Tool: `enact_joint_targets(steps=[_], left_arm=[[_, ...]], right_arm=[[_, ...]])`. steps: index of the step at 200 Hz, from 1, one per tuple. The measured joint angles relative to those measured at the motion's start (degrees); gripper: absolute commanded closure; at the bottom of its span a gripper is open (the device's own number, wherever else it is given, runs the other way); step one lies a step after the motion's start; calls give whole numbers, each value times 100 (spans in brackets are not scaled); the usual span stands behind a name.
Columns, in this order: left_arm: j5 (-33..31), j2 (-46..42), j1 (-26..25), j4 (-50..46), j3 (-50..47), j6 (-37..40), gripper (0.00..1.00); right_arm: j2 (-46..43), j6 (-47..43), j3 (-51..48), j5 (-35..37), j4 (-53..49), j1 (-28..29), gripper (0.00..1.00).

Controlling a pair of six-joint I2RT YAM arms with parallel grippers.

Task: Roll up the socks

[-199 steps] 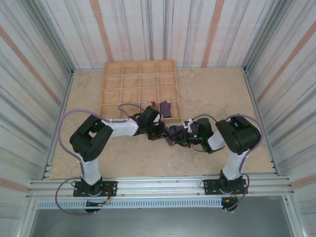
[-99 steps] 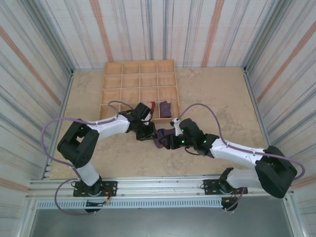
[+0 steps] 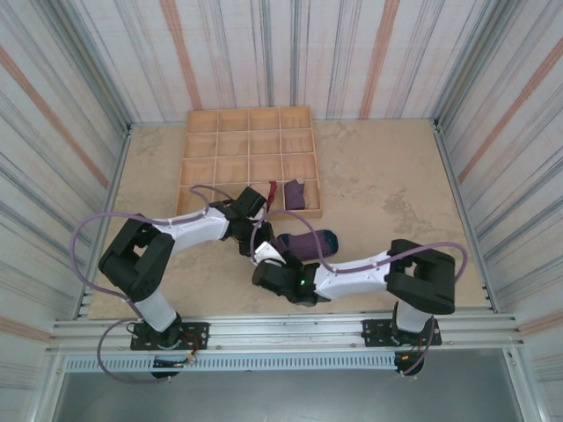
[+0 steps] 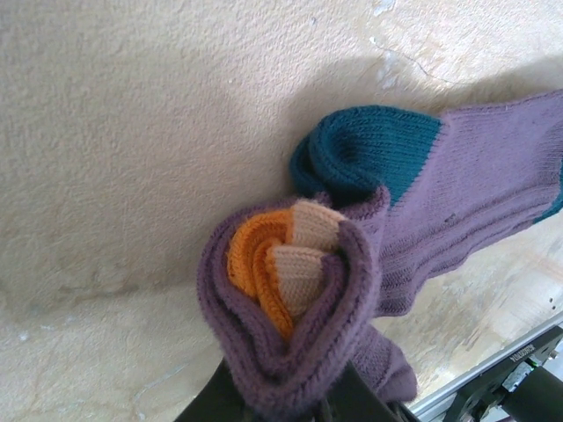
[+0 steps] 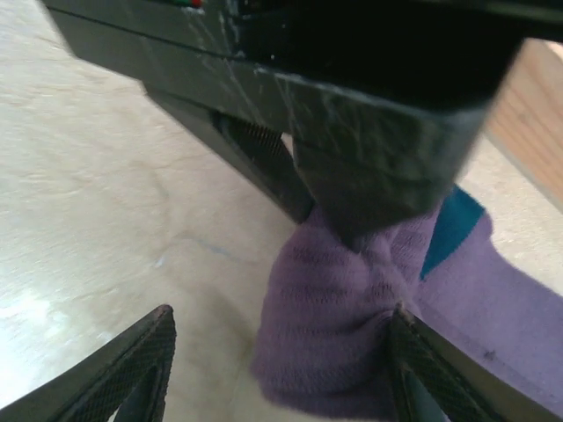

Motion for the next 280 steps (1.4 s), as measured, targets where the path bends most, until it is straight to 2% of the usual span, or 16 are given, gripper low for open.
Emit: enact_joint_targets(steps=[14, 25, 59, 68, 86, 104, 126, 157, 191, 221, 244, 280], left_arm=[[-15, 0, -11, 0, 0, -22, 100], [-20, 4, -4, -2, -2, -28, 100], [-37, 7, -4, 35, -11, -61, 97], [-35, 4, -4, 81, -17, -61, 89], [-24, 4, -4, 219, -70, -61, 63], [-7, 2, -4, 389, -133, -138, 45], [-17, -85, 33, 387, -205, -120, 40], [35, -544, 162, 162, -273, -74, 37], [42, -1067, 173, 170, -275, -76, 39], [61, -1019, 173, 210, -275, -76, 41], [66, -946, 114, 291, -273, -35, 41], [57, -476, -286, 470, -142, 70, 38]], right_arm=[[254, -79, 94, 343, -15, 7, 41], [398, -87, 173, 592, -22, 37, 47], [664, -83, 341, 1010, -72, 70, 80], [664, -72, 339, 1003, -79, 66, 88], [590, -57, 245, 866, 26, 24, 100], [286, -81, -87, 396, 411, -85, 100], [-334, 20, -680, -448, 977, -444, 100], [-929, 463, -1582, -1567, 1622, -1488, 100], [-1388, 839, -2168, -2459, 2164, -1991, 100], [-1602, 1266, -2564, -3449, 2667, -2570, 100], [-1740, 1639, -2806, -4444, 2879, -3237, 100], [-1746, 2275, -3025, -5709, 3088, -4098, 100]])
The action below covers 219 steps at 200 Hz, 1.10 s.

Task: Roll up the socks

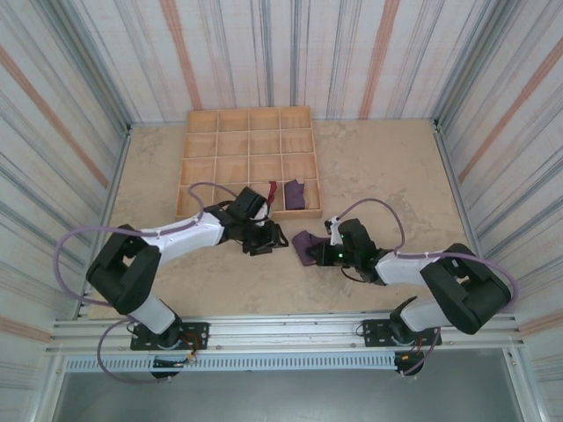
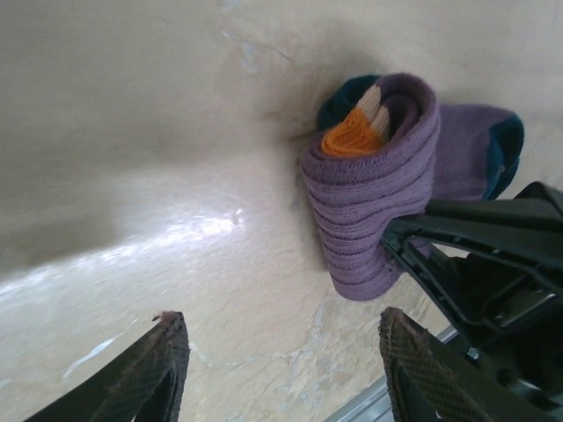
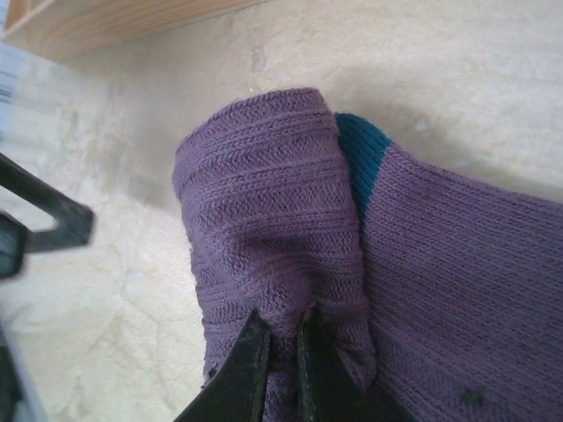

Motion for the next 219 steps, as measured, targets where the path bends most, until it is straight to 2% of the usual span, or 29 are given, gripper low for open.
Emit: enact_joint_targets(steps=[21, 47, 85, 138, 175, 183, 196, 219], left_arm=[[-22, 308, -262, 293, 55, -13, 34], [-46, 678, -492, 575, 227, -26, 34], [-181, 1051, -562, 1027, 354, -116, 42], [-267, 1314, -562, 1316, 452, -254, 65], [-258, 1394, -553, 1314, 597, -177, 95], [-260, 1394, -540, 1309, 603, -175, 100], [-212, 1394, -496, 1285, 623, -111, 100], [-236, 1392, -330, 1231, 632, -37, 100]], right_arm=[[98, 293, -138, -470, 251, -264, 100], [273, 514, -256, -815, 638, -437, 100], [415, 660, -299, -1049, 887, -492, 100], [450, 678, -321, -1143, 970, -555, 100], [382, 579, -177, -1141, 629, -566, 100], [321, 487, -105, -1102, 428, -566, 94], [164, 323, 57, -988, -22, -549, 77], [-275, -109, 439, -468, -1023, -302, 58]])
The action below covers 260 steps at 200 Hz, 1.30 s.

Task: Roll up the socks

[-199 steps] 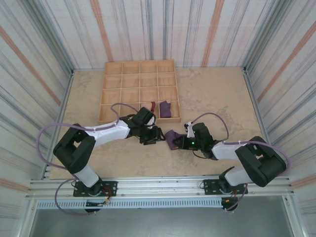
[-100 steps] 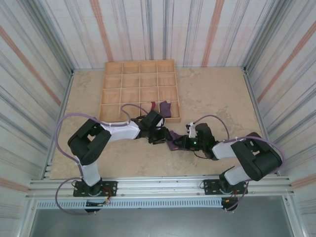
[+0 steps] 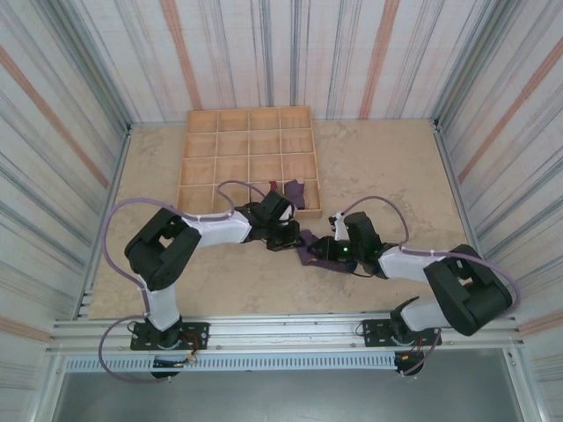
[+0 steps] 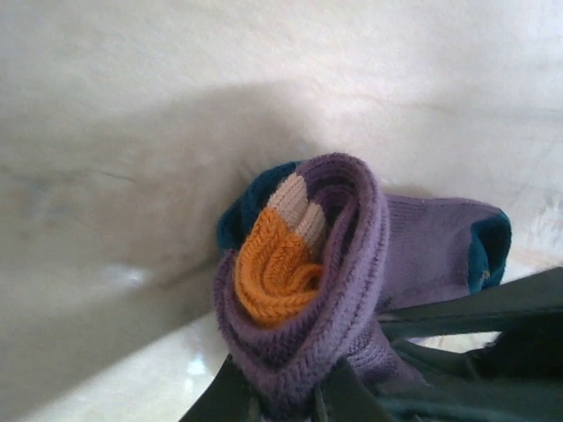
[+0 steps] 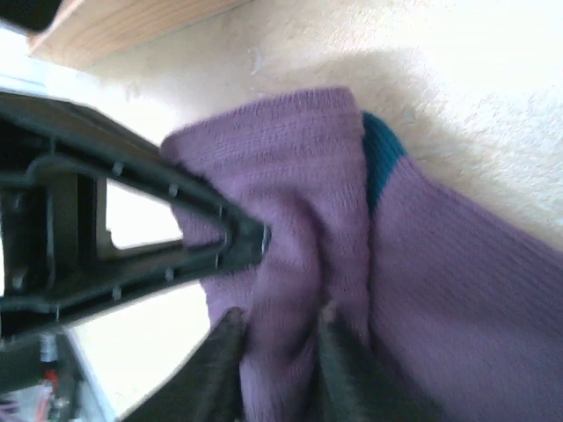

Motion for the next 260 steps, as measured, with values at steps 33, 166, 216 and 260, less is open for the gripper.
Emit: enact_joint_targets(steps=[33, 166, 216, 260], left_arm=[[-219, -343, 319, -74, -326, -131, 100], [-782, -1679, 57, -254, -1609, -1388, 100], [-896, -1679, 160, -240, -1692, -1456, 97], [-721, -1711, 315, -343, -1716, -1196, 37]], right_arm=[[-555, -645, 688, 1211, -1154, 1047, 41], [1657, -2809, 2173, 5960, -1834, 4227, 39], [2133, -2835, 2374, 6505, -1641, 4328, 87], [2081, -2863, 2133, 6395, -1207, 4323, 100]])
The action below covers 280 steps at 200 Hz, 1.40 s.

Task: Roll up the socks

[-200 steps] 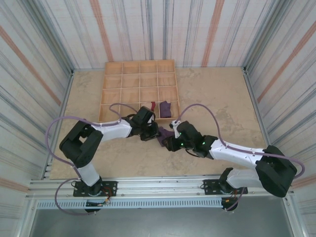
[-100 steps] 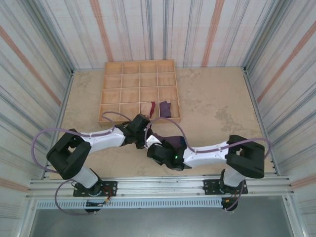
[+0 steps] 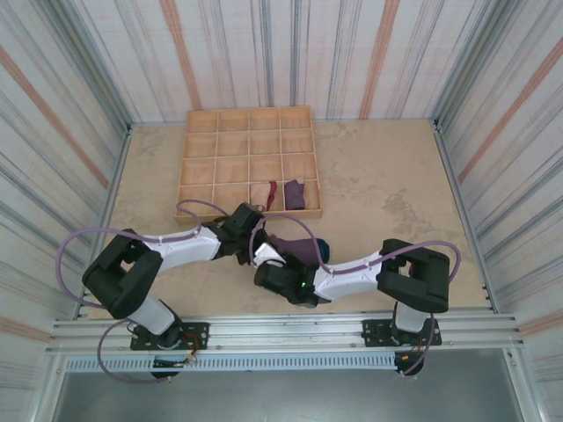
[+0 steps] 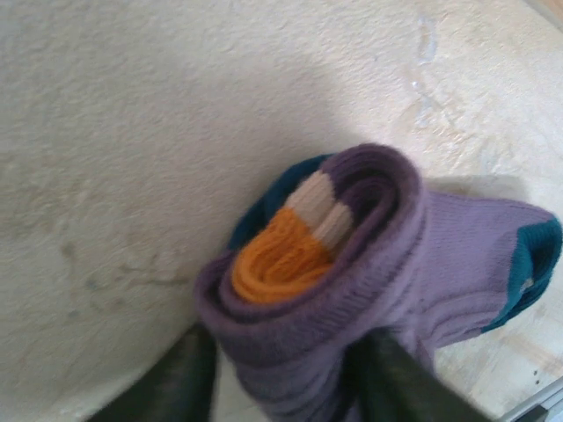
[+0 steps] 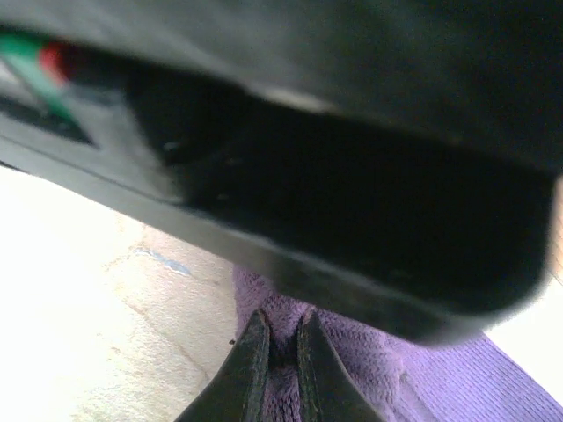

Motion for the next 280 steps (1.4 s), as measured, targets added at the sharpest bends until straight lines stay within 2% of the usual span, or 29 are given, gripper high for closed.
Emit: enact_joint_targets(steps=[18, 63, 85, 105, 143, 168, 227, 280], left_arm=[[245, -157, 243, -249, -4, 280, 30], [876, -868, 831, -1362, 619, 1541, 29], [1073, -833, 992, -1668, 1093, 2107, 29], [1276, -417, 1010, -1729, 1596, 2573, 30], [1779, 1102, 997, -1779, 2496, 3335, 33], [1843, 1886, 850, -1912, 2955, 3777, 33], [1816, 2861, 203, -2286, 4057, 4500, 35], [1845, 3298, 66, -2487, 4380, 4732, 43]], right_arm=[[-186, -46, -297, -44, 365, 11, 100], [-584, -352, -1102, -118, 907, 42, 100], [-599, -527, -1211, -125, 1095, 142, 100], [-599, -610, -1215, -186, 1165, 203, 100], [-603, -708, -1224, -319, 1244, 229, 100], [-728, -715, -1307, -455, 1257, 229, 100], [-1180, -691, -1569, -994, 1237, 55, 100], [-1471, -551, -1751, -1381, 1237, -216, 100]])
